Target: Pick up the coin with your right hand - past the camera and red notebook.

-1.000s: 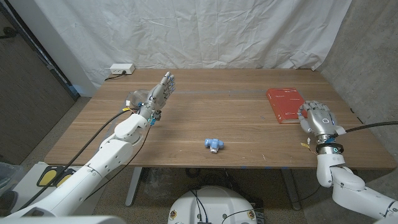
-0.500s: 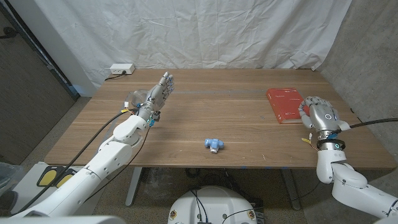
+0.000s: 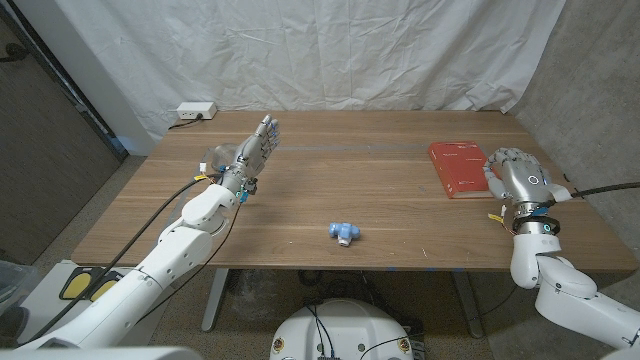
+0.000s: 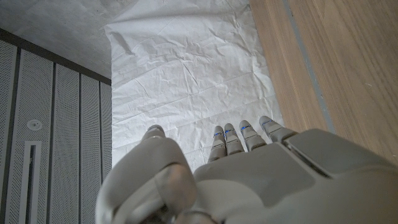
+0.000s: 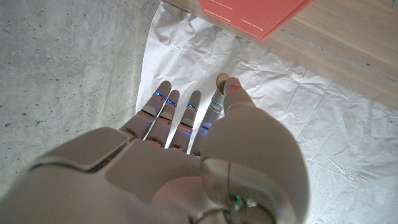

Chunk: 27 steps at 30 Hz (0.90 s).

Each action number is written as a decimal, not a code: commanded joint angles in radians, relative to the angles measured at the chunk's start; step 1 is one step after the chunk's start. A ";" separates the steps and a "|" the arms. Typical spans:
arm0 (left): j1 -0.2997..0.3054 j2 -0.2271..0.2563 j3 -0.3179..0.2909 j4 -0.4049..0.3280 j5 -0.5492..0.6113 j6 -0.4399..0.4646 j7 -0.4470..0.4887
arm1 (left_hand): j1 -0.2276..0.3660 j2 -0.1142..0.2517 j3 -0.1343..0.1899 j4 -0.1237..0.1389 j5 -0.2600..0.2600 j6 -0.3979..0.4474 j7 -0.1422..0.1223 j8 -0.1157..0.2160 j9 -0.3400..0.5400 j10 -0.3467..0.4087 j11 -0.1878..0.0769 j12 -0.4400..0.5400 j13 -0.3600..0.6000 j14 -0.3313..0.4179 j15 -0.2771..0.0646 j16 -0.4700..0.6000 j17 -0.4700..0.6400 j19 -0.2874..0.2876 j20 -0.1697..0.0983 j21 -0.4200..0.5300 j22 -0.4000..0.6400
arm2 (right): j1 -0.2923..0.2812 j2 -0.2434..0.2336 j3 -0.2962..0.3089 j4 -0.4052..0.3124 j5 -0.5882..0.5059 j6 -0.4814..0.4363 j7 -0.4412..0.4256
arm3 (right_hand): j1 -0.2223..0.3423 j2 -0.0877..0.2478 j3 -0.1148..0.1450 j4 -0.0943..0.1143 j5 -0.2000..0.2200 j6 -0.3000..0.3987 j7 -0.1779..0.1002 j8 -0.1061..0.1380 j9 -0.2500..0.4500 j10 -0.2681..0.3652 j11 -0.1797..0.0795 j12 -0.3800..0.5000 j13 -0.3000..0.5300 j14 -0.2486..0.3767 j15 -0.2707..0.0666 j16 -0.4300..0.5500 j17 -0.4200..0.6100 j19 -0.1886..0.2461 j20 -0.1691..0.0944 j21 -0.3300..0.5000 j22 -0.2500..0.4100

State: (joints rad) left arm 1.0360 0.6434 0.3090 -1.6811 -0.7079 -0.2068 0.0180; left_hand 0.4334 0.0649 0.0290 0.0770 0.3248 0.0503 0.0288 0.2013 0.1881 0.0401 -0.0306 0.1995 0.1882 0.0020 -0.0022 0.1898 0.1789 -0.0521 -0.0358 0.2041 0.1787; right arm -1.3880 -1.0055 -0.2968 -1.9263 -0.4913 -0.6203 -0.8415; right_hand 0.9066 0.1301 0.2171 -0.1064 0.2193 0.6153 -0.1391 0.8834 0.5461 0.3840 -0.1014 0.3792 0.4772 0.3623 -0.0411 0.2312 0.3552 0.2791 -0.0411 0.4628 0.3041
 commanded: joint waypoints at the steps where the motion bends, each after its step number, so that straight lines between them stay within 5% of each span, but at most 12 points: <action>1: -0.016 -0.001 0.004 0.020 -0.005 0.004 -0.016 | 0.004 0.004 -0.003 0.003 -0.002 0.005 -0.001 -0.001 0.002 -0.002 -0.001 0.001 0.002 -0.008 -0.003 -0.002 0.004 -0.007 -0.021 -0.002 0.003 | -0.051 -0.012 0.062 -0.069 -0.010 -0.035 0.024 | -0.005 0.005 -0.002 0.005 0.007 0.120 -0.070 0.003 -0.002 0.001 0.002 -0.002 0.000 -0.004 -0.096 -0.003 0.000 -0.002 -0.048 0.010 0.004; 27: -0.026 0.010 -0.002 0.019 -0.014 0.014 -0.030 | 0.008 0.006 -0.006 0.002 -0.002 0.006 0.000 -0.001 0.002 -0.003 0.001 0.002 0.002 -0.009 -0.003 -0.002 0.004 -0.007 -0.021 -0.002 0.003 | -0.110 -0.023 0.183 -0.162 -0.058 -0.044 0.088 | -0.015 0.006 -0.004 0.008 0.010 0.112 -0.073 0.007 -0.003 0.017 -0.003 -0.008 -0.009 0.000 -0.100 -0.002 -0.005 -0.006 -0.048 0.018 0.001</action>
State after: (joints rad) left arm 1.0102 0.6490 0.3118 -1.6538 -0.7210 -0.1982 -0.0145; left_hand 0.4334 0.0649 0.0290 0.0769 0.3248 0.0503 0.0287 0.2013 0.1881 0.0401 -0.0306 0.1995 0.1882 0.0020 -0.0022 0.1898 0.1789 -0.0521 -0.0358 0.2041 0.1787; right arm -1.4730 -1.0311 -0.1784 -2.0446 -0.5395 -0.6639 -0.7846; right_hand 0.9009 0.1304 0.2120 -0.1043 0.2191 0.6335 -0.1389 0.8808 0.5336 0.3879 -0.1054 0.3716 0.4680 0.3624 -0.0410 0.2312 0.3478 0.2793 -0.0411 0.4705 0.3041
